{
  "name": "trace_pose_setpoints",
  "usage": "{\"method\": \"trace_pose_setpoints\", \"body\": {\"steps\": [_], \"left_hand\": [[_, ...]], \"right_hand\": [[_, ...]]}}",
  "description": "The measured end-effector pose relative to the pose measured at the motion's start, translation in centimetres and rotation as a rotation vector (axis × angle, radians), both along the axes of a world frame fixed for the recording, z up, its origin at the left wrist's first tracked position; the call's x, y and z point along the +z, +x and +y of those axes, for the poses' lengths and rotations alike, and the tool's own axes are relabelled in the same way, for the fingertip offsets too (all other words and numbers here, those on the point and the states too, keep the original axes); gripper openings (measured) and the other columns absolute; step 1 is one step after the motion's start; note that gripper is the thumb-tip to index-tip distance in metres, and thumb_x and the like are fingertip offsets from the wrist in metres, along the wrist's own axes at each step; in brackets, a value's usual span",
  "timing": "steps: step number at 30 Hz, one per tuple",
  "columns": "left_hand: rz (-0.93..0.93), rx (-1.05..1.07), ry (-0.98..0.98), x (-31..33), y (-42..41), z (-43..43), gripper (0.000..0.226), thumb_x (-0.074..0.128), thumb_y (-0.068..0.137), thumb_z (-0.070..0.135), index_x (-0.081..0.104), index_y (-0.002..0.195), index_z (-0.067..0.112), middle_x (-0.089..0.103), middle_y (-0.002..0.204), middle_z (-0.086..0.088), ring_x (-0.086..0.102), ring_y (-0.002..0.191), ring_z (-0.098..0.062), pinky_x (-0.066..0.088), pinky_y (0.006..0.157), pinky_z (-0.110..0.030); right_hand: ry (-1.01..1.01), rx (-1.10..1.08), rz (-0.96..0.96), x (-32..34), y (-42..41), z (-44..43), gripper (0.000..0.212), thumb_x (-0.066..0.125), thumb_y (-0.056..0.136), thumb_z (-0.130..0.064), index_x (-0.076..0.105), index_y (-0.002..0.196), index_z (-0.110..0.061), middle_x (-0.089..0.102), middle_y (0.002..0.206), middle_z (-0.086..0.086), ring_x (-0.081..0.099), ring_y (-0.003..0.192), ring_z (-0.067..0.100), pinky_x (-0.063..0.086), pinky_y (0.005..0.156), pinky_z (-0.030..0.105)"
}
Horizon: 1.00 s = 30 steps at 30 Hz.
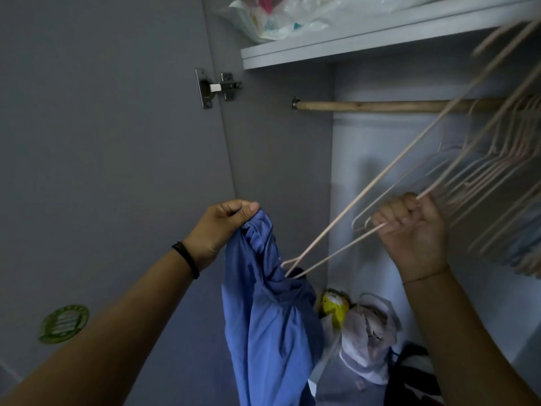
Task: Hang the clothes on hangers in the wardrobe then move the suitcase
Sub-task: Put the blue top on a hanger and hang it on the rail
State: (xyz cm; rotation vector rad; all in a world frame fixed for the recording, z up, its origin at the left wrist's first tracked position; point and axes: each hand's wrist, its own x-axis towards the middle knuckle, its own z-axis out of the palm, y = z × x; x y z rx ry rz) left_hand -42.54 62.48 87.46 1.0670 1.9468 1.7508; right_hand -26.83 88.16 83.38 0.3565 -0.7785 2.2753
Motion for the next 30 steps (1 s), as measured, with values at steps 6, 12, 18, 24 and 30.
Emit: {"method": "trace_pose_setpoints", "body": {"steps": [6,12,18,24,30], "left_hand": [[-0.005,-0.071,0.001,0.3,0.7,0.3,0.029,0.06,0.081,0.034,0.067,0.083,0.006,0.07,0.079,-0.007,0.065,0.073,-0.017,0.052,0.07,-0.024],[-0.164,-0.093,0.221,1.4,-0.2,-0.6,0.024,0.054,0.088,0.026,0.066,0.081,0.006,0.068,0.075,-0.01,0.065,0.068,-0.019,0.054,0.066,-0.027],[-0.082,0.288,0.15,0.6,-2.2,-3.0,0.026,0.053,0.094,0.017,0.063,0.076,0.001,0.066,0.058,0.002,0.059,0.053,-0.007,0.051,0.057,-0.019],[-0.088,0.414,0.087,-1.7,-1.9,-3.3,0.023,0.061,0.09,0.022,0.073,0.076,0.009,0.071,0.075,-0.007,0.064,0.07,-0.015,0.052,0.065,-0.025],[-0.131,0.483,0.095,-1.9,-1.4,-1.7,0.02,0.066,0.088,0.022,0.073,0.077,0.006,0.07,0.075,-0.007,0.062,0.07,-0.013,0.055,0.07,-0.027]], "right_hand": [[0.037,0.026,-0.216,-0.9,-4.2,-3.0,0.044,0.038,0.087,-0.036,0.048,0.048,-0.02,0.03,0.04,-0.008,0.026,0.036,0.005,0.027,0.042,0.019],[0.452,-0.122,-0.582,-4.8,-6.3,-4.5,0.042,0.035,0.1,-0.019,0.036,0.058,-0.014,0.031,0.04,-0.009,0.027,0.039,0.005,0.024,0.047,0.019],[0.624,-0.28,-0.74,-5.0,-4.0,-4.8,0.043,0.039,0.1,-0.017,0.032,0.057,-0.014,0.029,0.04,-0.01,0.025,0.04,0.001,0.024,0.045,0.016],[0.521,-0.374,-0.76,-5.1,-1.7,-4.0,0.041,0.041,0.1,-0.024,0.034,0.06,-0.017,0.031,0.042,-0.01,0.029,0.041,0.0,0.029,0.044,0.012],[0.65,-0.451,-0.748,-5.9,0.7,-3.3,0.047,0.041,0.099,-0.029,0.036,0.053,-0.019,0.029,0.048,-0.006,0.03,0.046,0.007,0.031,0.051,0.021]]}}
